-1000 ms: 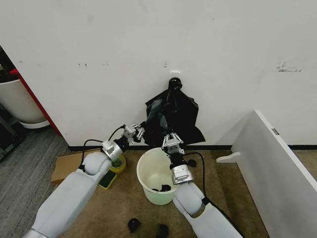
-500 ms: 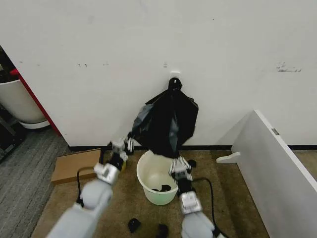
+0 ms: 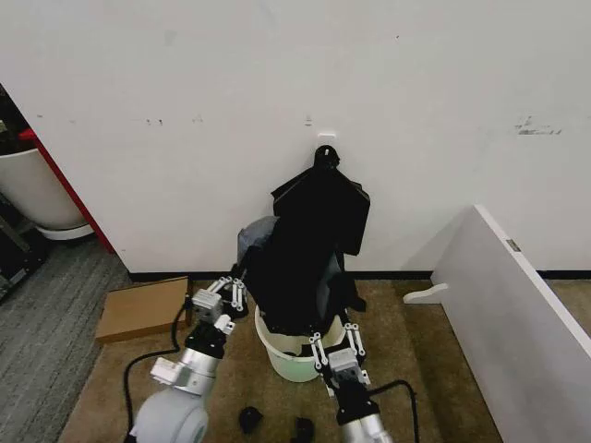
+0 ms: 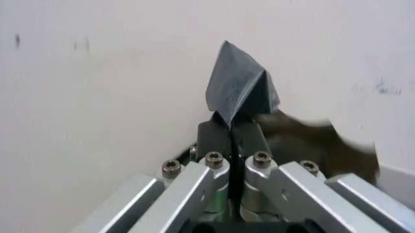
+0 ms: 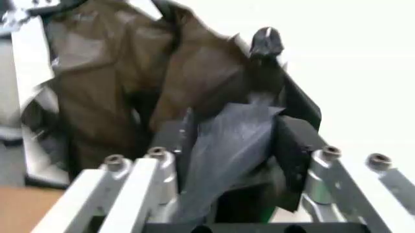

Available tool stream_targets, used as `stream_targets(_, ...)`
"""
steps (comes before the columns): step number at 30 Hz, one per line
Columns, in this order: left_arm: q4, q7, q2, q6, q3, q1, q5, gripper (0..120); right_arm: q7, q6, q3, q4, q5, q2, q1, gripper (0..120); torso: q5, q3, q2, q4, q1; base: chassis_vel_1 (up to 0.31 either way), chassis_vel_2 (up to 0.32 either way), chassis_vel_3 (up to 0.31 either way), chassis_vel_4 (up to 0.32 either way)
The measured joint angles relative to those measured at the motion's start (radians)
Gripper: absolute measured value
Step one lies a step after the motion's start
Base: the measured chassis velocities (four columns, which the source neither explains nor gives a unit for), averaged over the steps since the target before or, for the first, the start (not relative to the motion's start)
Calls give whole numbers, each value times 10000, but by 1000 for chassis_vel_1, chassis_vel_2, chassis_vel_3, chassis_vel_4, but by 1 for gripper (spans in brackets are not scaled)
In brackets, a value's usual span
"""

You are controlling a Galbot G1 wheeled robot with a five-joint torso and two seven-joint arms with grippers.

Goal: Place the garbage bag over the trash bin.

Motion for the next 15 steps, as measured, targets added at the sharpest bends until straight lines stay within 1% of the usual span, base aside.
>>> stream_targets(1, -107, 68, 7, 27, -59, 7, -87, 0, -128, 60, 24, 178, 210, -24, -41, 35, 1, 1, 0, 1, 0, 0, 0, 0, 0)
stream_targets(2, -187, 185, 15, 38, -116, 4, -244, 0, -273, 99, 66, 364, 456, -37, -54, 29, 2, 0, 0, 1, 1, 0, 0, 0, 0)
stream_targets(3, -187, 185, 15, 38, -116, 4, -244, 0, -273, 99, 66, 364, 456, -37, -54, 29, 2, 0, 0, 1, 1, 0, 0, 0, 0)
stream_targets(5, -149, 389, 2, 15, -118, -33, -471, 0, -459, 119, 143, 583, 843, -33, 51, 20, -1, 1, 0, 1, 1, 0, 0, 0, 0)
stream_targets(6, 28, 524, -47, -50, -56, -83, -601, 0, -530, 122, 190, 597, 1026, 6, 210, 15, 3, 1, 0, 0, 1, 0, 0, 0, 0)
stream_targets(8, 170, 599, -98, -92, 0, -122, -658, 0, -574, 126, 221, 559, 1101, 37, 337, 14, 2, 2, -1, 2, 1, 0, 0, 0, 0)
stream_targets(9, 376, 698, -182, -157, 81, -181, -705, 0, -638, 138, 273, 434, 1193, 76, 528, 7, 1, 2, 0, 2, 1, 0, 0, 0, 0)
stream_targets(11, 574, 784, -281, -238, 157, -243, -736, 0, -705, 139, 347, 272, 1311, 105, 740, 1, 0, 2, -1, 3, 2, 0, 0, 0, 0)
stream_targets(15, 754, 951, -442, -322, 294, -361, -957, 0, -946, 139, 401, -36, 1387, 118, 958, 0, 0, 2, -1, 2, 3, 0, 0, 0, 0)
